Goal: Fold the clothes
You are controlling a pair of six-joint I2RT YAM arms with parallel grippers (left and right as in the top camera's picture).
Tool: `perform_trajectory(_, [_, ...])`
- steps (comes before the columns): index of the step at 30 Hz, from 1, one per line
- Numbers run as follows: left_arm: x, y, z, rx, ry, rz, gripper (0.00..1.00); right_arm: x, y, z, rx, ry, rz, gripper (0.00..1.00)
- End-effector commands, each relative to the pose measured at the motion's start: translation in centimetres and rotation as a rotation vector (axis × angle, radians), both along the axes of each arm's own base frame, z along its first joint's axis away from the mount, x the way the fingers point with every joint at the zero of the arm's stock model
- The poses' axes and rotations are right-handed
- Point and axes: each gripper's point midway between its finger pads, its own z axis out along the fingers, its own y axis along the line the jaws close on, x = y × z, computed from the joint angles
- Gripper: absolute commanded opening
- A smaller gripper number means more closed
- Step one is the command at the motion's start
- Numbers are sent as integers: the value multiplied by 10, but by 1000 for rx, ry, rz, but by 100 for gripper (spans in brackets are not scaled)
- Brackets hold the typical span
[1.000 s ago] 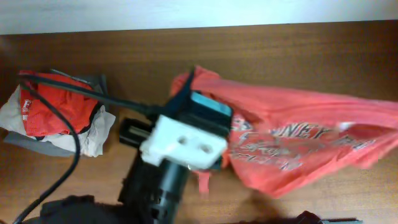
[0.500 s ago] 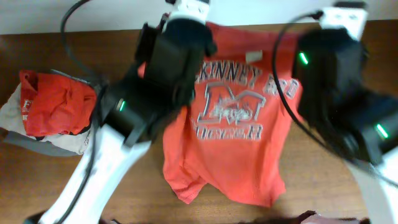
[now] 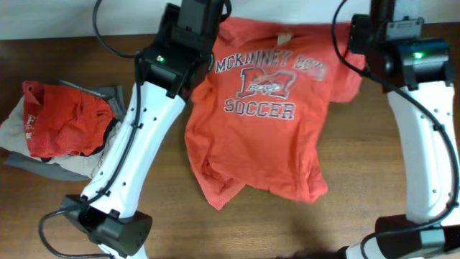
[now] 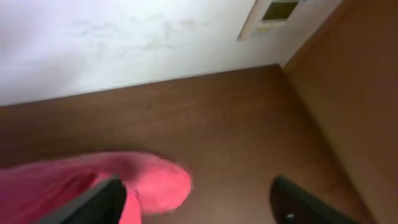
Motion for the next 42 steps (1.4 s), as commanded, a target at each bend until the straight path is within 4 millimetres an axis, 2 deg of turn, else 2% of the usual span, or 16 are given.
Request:
perform_trajectory(1, [-23, 21, 48, -22, -94, 45, 87, -26, 0, 28, 32, -48, 31, 83])
perform_trajectory(3, [-34, 27, 61, -30, -109, 46, 99, -40, 3, 34, 49, -47, 48, 86])
perform_trajectory(9, [-77, 49, 95, -50, -141, 45, 99, -81, 16, 48, 149, -59, 82, 88])
perform_trajectory(11, [-94, 54, 96, -55, -113, 26, 99, -96, 28, 48, 194, -37, 138, 88])
perform_trajectory(13, [-109, 52, 88, -78, -56, -14, 99, -111, 41, 43, 252, 2, 195, 88])
perform_trajectory(16, [-129, 35, 57, -111, 108, -139, 96, -129, 61, 26, 336, 99, 269, 88])
perform_trajectory(18, [-142, 23, 30, -124, 241, -212, 90, -137, 65, 9, 365, 183, 275, 84])
perform_trajectory(20, [-150, 13, 6, -134, 351, -259, 79, -142, 69, -12, 404, 271, 258, 76])
perform_trajectory(23, [-153, 0, -28, -143, 478, -298, 68, -145, 77, -48, 454, 410, 258, 70])
perform_trajectory(26, [-151, -5, -63, -125, 578, -294, 54, -146, 88, -88, 520, 535, 266, 53])
perform_trajectory(30, [-156, -17, -123, -135, 753, -317, 33, -153, 103, -143, 591, 679, 275, 37])
perform_trajectory(33, [-170, -23, -171, -148, 887, -329, 21, -162, 116, -185, 606, 761, 296, 33])
perform_trajectory(36, [-187, -30, -211, -187, 990, -353, 20, -174, 134, -224, 603, 819, 338, 31])
perform_trajectory(38, [-202, -35, -230, -232, 1062, -376, 22, -183, 143, -247, 598, 850, 344, 30])
perform_trajectory(40, [-219, -37, -251, -266, 1135, -382, 24, -190, 148, -266, 593, 867, 340, 30])
perform_trajectory(42, [-231, -33, -268, -277, 1183, -350, 24, -196, 146, -284, 572, 875, 310, 32])
